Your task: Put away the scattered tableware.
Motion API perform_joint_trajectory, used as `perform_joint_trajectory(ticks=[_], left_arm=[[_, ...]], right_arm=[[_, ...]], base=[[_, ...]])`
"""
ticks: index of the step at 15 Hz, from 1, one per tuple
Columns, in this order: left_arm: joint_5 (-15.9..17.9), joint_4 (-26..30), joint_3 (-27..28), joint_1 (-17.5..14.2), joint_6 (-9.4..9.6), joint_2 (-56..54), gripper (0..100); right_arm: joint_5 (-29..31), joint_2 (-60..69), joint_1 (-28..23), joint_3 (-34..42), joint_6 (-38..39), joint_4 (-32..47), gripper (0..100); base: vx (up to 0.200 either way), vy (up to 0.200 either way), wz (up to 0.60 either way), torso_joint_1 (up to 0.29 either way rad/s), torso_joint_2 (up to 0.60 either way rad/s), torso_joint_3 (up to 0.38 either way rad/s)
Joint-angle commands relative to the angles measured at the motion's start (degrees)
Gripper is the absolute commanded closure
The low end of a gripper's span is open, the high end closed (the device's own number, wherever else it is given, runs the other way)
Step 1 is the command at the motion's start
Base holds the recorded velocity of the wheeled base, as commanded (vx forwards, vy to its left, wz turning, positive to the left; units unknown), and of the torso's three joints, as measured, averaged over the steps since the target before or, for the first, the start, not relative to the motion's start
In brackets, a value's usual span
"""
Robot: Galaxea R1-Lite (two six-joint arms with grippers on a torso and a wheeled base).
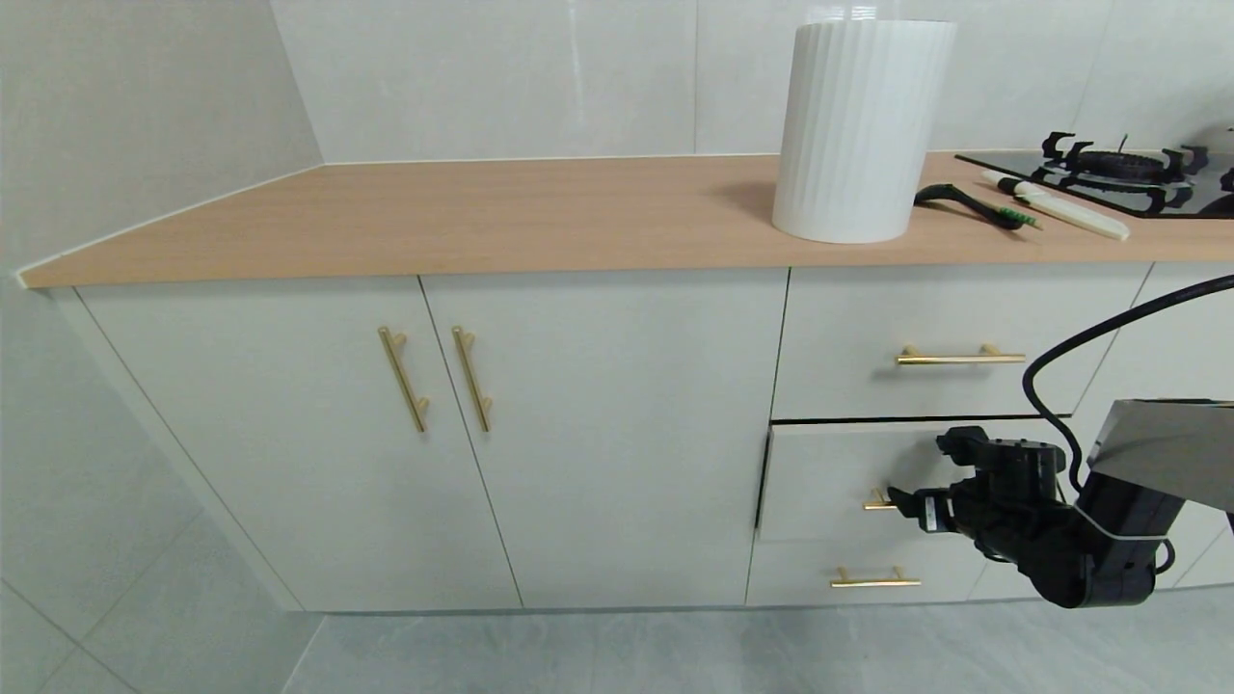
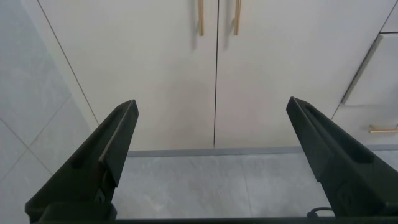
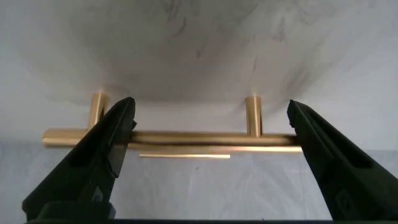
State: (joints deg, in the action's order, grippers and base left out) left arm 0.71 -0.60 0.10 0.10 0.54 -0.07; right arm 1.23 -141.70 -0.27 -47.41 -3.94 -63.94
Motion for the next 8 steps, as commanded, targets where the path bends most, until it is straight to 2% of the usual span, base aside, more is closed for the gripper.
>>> perform_joint_trajectory(ticks=[1, 6, 8], left_arm=[[0.00, -0.02, -0.01, -0.01, -0.01, 0.07, 0], [0.00, -0.02, -0.01, -0.01, -0.01, 0.07, 0], [0.00, -0.02, -0.01, -0.01, -0.01, 0.07, 0]], right_arm=[[0.09, 0.20, 0.00, 0.56, -0.37, 0.22, 0], [-0.62, 10.57, 0.71, 11.46, -0.37, 0.22, 0], [-0.62, 20.68, 2.38, 15.42, -0.28, 0.48, 0]], base=[[0.000, 0.000, 0.00, 0.000, 0.00, 0.000], [0.000, 0.000, 0.00, 0.000, 0.00, 0.000], [0.000, 0.000, 0.00, 0.000, 0.00, 0.000]])
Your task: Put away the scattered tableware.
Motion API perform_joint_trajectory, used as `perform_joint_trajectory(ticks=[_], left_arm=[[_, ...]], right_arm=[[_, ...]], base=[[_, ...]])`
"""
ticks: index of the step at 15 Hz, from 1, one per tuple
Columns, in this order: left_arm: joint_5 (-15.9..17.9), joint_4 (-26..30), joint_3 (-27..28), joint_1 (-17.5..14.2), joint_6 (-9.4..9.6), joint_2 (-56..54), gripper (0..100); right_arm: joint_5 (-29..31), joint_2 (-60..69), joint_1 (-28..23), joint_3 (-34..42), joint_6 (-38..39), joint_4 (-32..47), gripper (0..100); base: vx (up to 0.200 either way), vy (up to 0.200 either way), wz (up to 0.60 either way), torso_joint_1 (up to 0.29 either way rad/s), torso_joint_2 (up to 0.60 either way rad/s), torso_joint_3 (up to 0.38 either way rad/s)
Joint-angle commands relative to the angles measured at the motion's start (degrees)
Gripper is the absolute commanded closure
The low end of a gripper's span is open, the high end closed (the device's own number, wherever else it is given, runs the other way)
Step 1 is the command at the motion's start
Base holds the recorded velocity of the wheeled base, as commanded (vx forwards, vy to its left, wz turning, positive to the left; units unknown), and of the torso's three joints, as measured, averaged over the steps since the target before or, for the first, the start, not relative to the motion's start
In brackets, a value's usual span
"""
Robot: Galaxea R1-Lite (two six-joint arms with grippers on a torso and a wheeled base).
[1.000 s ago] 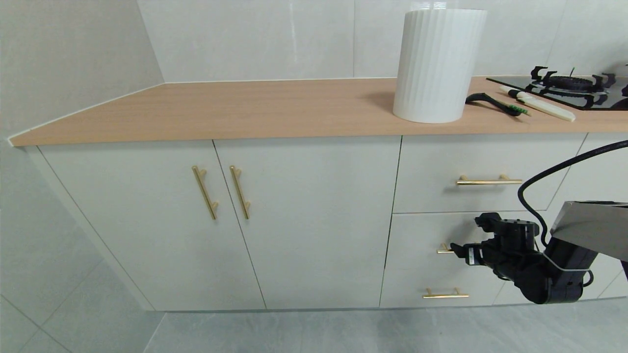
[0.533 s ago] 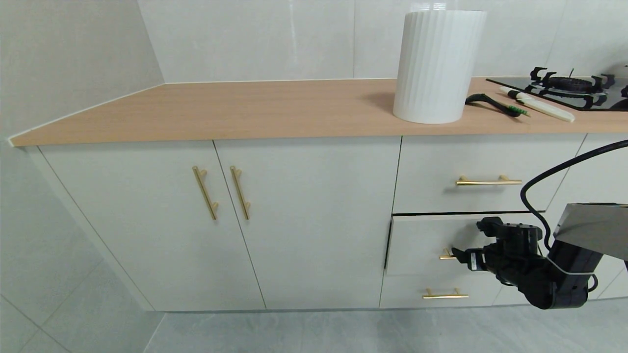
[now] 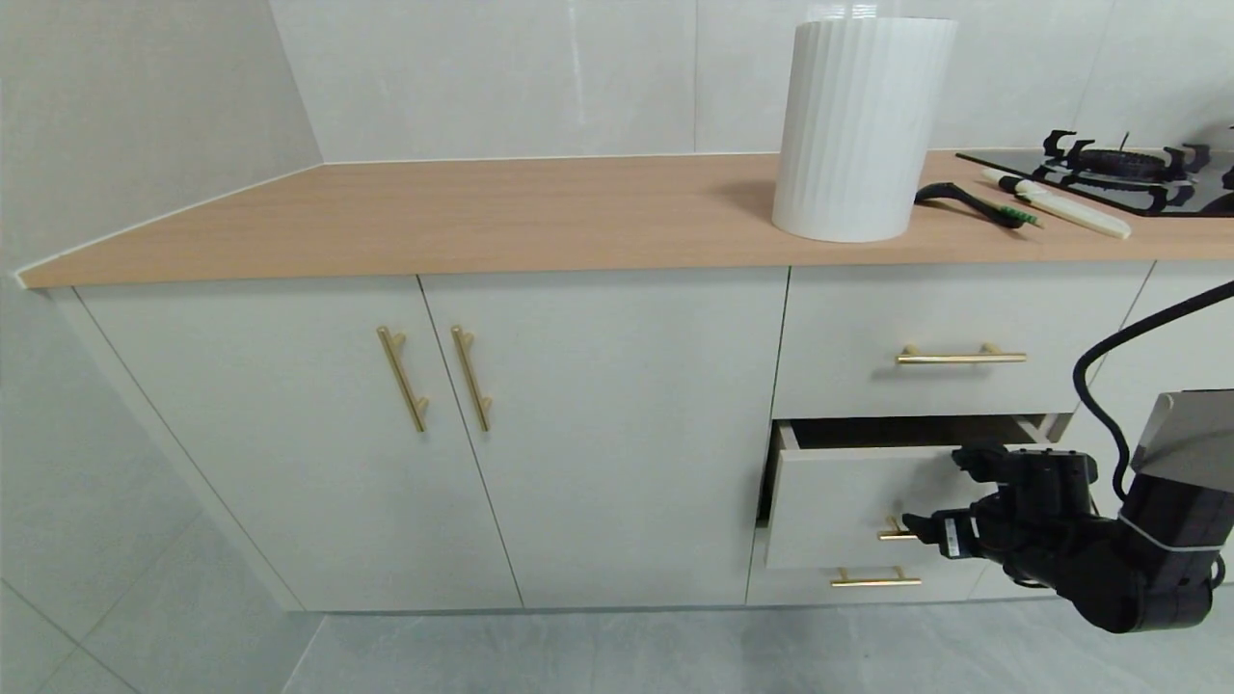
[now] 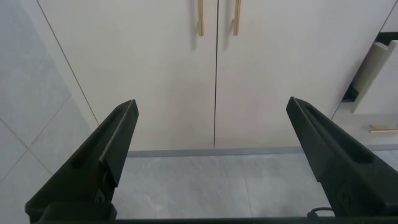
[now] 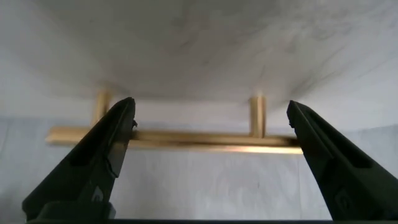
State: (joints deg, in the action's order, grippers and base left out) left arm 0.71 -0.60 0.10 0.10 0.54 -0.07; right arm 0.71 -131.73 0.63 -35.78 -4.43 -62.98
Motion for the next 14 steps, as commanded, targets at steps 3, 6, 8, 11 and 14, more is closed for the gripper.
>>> perform_joint_trajectory(ticks=[3, 6, 8, 11, 14], left_arm=[[0.00, -0.02, -0.01, -0.01, -0.01, 0.07, 0], [0.00, -0.02, -0.01, -0.01, -0.01, 0.07, 0], [0.00, -0.02, -0.01, -0.01, -0.01, 0.07, 0], [0.00, -0.02, -0.01, -0.01, -0.01, 0.07, 0], [0.00, -0.02, -0.01, -0.01, -0.01, 0.07, 0]], right_arm=[[0.00, 29.25, 4.55, 5.02, 0.21, 8.57, 0], [-3.87, 43.31, 6.13, -1.13, 0.12, 28.96, 0], [-5.63, 41.03, 6.13, -9.40, 0.12, 37.84, 0], [-4.05, 32.94, 6.05, -15.55, 0.03, 39.86, 0], [-0.09, 25.65, 6.05, -18.36, 0.03, 40.48, 0]], base=[[0.000, 0.000, 0.00, 0.000, 0.00, 0.000], [0.000, 0.000, 0.00, 0.000, 0.00, 0.000], [0.000, 0.000, 0.00, 0.000, 0.00, 0.000], [0.000, 0.000, 0.00, 0.000, 0.00, 0.000], [0.000, 0.000, 0.00, 0.000, 0.00, 0.000]])
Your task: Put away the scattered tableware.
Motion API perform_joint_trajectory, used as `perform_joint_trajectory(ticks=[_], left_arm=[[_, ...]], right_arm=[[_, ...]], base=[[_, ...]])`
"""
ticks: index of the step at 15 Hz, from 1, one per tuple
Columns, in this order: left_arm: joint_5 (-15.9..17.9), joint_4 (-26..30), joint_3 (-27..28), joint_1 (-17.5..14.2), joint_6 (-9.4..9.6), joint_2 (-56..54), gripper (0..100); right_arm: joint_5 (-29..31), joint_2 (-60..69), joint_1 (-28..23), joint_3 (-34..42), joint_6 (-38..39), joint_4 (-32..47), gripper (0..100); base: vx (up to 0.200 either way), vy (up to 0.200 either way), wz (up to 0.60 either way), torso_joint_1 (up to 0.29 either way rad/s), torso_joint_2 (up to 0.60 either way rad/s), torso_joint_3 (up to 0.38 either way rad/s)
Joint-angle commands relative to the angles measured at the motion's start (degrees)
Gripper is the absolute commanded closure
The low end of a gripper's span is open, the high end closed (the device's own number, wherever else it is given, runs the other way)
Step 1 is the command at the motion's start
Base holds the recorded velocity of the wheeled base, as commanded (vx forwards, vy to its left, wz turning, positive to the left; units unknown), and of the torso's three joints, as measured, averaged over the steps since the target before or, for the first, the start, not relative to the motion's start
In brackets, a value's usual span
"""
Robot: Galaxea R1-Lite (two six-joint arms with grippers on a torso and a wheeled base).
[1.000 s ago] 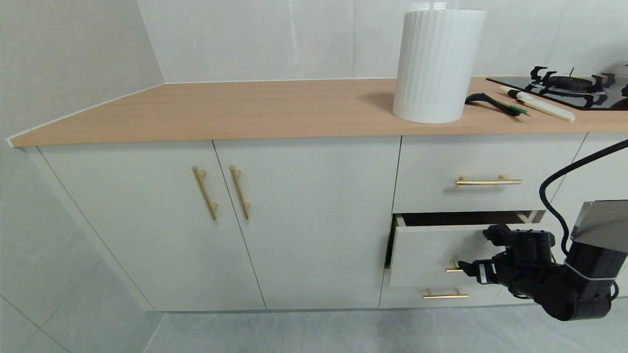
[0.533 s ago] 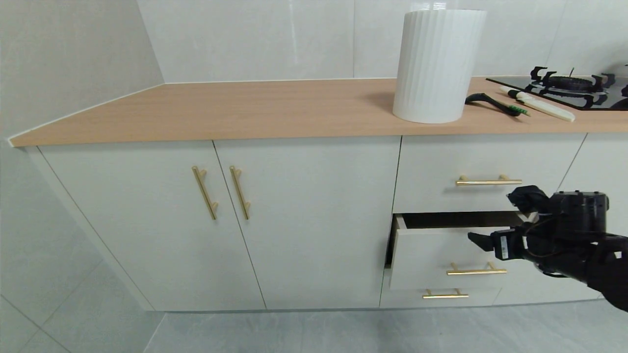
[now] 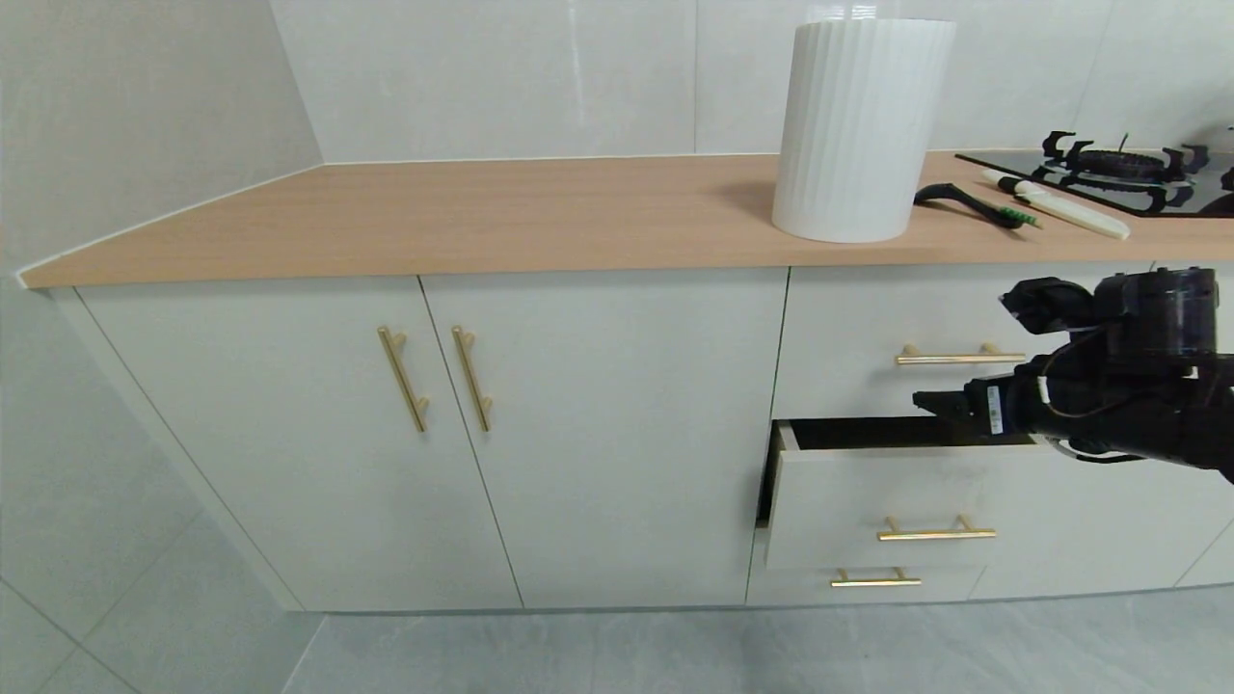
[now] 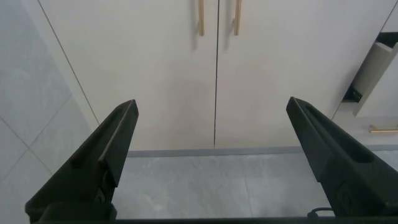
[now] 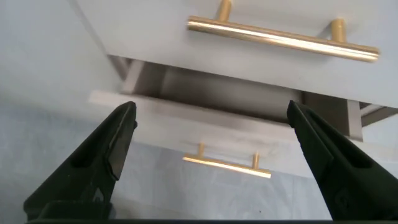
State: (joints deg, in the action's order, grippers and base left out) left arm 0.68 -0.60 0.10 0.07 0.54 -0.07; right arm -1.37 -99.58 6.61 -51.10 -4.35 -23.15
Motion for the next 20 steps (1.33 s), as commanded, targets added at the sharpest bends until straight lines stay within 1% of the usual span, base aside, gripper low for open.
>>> perform_joint_trajectory(ticks=[1, 6, 9, 12, 14, 19, 20], left_arm=[[0.02, -0.02, -0.01, 0.01, -0.01, 0.07, 0], [0.02, -0.02, -0.01, 0.01, -0.01, 0.07, 0], [0.02, -0.02, -0.01, 0.01, -0.01, 0.07, 0], [0.02, -0.02, -0.01, 0.01, -0.01, 0.07, 0], [0.02, -0.02, -0.01, 0.01, -0.01, 0.07, 0], [0.02, -0.02, -0.01, 0.01, -0.01, 0.07, 0], [0.02, -0.02, -0.01, 0.01, -0.01, 0.07, 0]], right_arm=[[4.53, -9.58, -0.10, -4.62, -0.04, 0.65, 0], [5.41, -19.24, -0.63, -10.16, 0.57, 0.21, 0], [5.67, -20.21, -0.72, -10.86, 1.19, 0.74, 0], [9.01, -20.83, -0.89, -11.65, 1.10, 2.06, 0], [9.45, -20.03, -0.89, -12.71, 1.10, 7.51, 0], [9.63, -16.08, -0.81, -12.88, 1.10, 15.86, 0], [9.63, -14.76, -0.81, -12.88, 1.10, 19.37, 0]], base=[[0.000, 0.000, 0.00, 0.000, 0.00, 0.000], [0.000, 0.000, 0.00, 0.000, 0.00, 0.000], [0.000, 0.000, 0.00, 0.000, 0.00, 0.000], [0.000, 0.000, 0.00, 0.000, 0.00, 0.000], [0.000, 0.000, 0.00, 0.000, 0.00, 0.000], [0.000, 0.000, 0.00, 0.000, 0.00, 0.000], [0.000, 0.000, 0.00, 0.000, 0.00, 0.000]])
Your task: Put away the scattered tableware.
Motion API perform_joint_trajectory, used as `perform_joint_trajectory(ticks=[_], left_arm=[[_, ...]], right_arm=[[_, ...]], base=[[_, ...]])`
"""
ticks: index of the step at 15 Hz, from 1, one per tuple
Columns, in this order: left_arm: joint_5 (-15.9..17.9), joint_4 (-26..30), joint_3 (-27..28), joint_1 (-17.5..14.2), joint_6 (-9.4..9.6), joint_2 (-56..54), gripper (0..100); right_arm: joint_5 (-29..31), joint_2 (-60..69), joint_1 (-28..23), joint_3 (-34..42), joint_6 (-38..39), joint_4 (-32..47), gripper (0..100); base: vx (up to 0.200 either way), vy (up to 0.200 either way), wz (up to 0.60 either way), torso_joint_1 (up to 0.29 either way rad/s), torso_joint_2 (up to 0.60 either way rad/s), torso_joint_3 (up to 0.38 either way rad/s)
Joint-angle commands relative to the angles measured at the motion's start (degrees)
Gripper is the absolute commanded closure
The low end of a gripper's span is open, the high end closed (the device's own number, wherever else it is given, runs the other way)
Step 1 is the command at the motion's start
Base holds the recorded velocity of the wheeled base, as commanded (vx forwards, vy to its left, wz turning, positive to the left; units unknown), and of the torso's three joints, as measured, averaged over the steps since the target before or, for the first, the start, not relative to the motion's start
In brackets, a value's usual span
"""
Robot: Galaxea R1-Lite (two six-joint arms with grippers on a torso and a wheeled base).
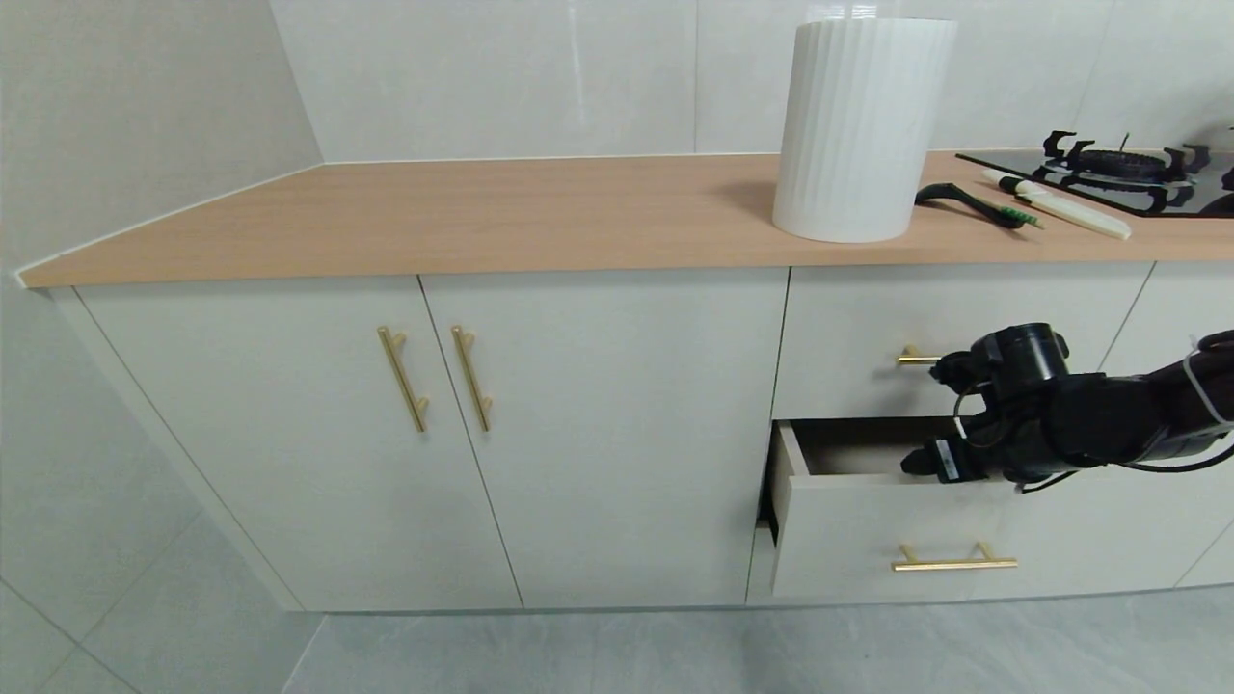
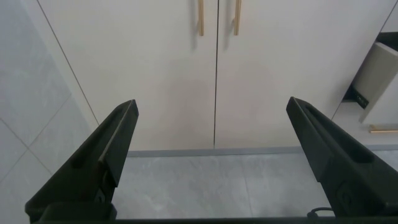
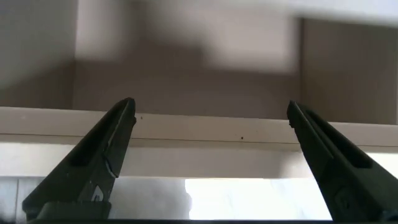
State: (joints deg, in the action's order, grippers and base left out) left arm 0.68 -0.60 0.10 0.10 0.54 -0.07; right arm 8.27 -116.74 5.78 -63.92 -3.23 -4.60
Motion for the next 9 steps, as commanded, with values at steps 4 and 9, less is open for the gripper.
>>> perform_joint_trajectory(ticks=[4, 9], left_arm=[[0.02, -0.02, -0.01, -0.01, -0.01, 0.07, 0], [0.02, -0.02, -0.01, -0.01, -0.01, 0.07, 0]], right_arm=[[-0.09, 5.99, 0.37, 0.02, -0.20, 11.80, 0], [0.00, 8.63, 0.99, 1.43, -0.20, 23.67, 0]], base=[[0.000, 0.000, 0.00, 0.000, 0.00, 0.000], [0.000, 0.000, 0.00, 0.000, 0.00, 0.000]])
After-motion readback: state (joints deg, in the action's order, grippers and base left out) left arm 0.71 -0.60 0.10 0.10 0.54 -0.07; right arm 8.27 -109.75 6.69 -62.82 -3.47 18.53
